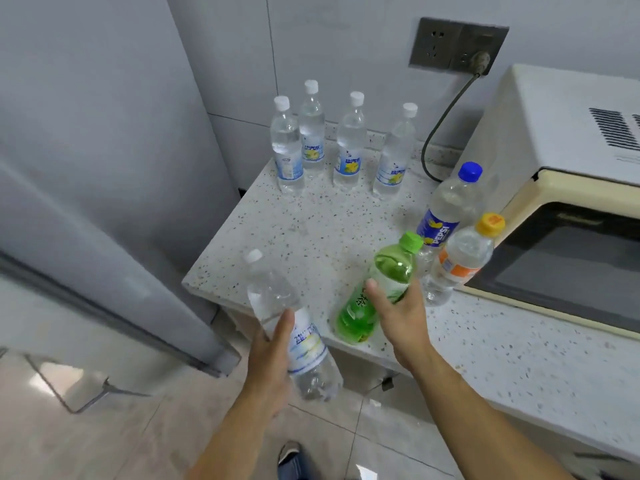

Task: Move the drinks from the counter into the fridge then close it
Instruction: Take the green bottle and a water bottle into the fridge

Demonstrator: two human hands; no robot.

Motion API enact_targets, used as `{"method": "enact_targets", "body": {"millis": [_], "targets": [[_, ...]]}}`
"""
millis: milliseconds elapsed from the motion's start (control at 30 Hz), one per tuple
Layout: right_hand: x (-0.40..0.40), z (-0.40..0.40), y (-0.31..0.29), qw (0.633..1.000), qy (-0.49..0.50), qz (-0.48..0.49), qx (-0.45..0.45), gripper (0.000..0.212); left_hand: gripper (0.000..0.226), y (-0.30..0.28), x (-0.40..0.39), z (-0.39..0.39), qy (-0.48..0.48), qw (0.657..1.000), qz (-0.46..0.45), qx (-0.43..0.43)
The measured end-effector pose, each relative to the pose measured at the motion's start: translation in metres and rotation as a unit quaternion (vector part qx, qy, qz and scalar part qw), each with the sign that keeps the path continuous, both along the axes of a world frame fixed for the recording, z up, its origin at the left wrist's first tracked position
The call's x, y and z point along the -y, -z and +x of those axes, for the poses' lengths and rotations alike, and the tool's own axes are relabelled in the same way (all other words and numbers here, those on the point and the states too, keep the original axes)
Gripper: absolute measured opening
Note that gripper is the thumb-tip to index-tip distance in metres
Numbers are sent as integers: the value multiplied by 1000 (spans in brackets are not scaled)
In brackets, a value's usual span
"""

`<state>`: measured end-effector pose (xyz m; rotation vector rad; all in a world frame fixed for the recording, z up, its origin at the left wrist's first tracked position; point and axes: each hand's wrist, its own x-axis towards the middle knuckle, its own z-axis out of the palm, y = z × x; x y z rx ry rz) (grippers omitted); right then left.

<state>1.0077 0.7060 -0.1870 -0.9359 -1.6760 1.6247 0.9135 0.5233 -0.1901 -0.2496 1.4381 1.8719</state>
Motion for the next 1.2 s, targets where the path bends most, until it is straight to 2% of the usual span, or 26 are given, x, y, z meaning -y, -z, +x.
{"method": "enact_targets", "body": {"millis": [100, 167, 267, 367, 500, 600, 700, 833, 900, 1067, 1200], "targets": [[13, 11, -5, 995, -31, -87, -34, 46, 75, -8, 32, 26, -4, 999, -5, 44], [27, 18, -5, 982, -75, -164, -56, 53, 72, -9, 56, 43, 0, 997, -1, 74], [51, 26, 1, 939, -163, -292, -82, 70, 85, -9, 89, 72, -10, 988, 55, 147], [91, 28, 9, 901, -263, -342, -39, 84, 97, -2, 131, 104, -80, 978, 85, 173], [160, 25, 18, 856, -385, -342, 36, 96, 91, 0, 189, 143, -182, 958, 134, 175], [212, 17, 22, 821, -465, -321, 78, 86, 83, -1, 231, 161, -269, 939, 143, 158], [264, 7, 24, 790, -516, -312, 117, 73, 64, 1, 274, 176, -345, 919, 132, 138], [333, -6, 25, 762, -556, -293, 159, 81, 59, 9, 334, 186, -437, 881, 125, 133], [369, -15, 24, 745, -578, -285, 173, 83, 64, 11, 366, 186, -465, 868, 112, 131], [456, -43, 16, 723, -605, -272, 194, 85, 80, 4, 445, 170, -480, 866, 62, 127], [519, -67, 8, 712, -618, -269, 200, 73, 70, -7, 500, 143, -496, 860, 58, 103]]}}
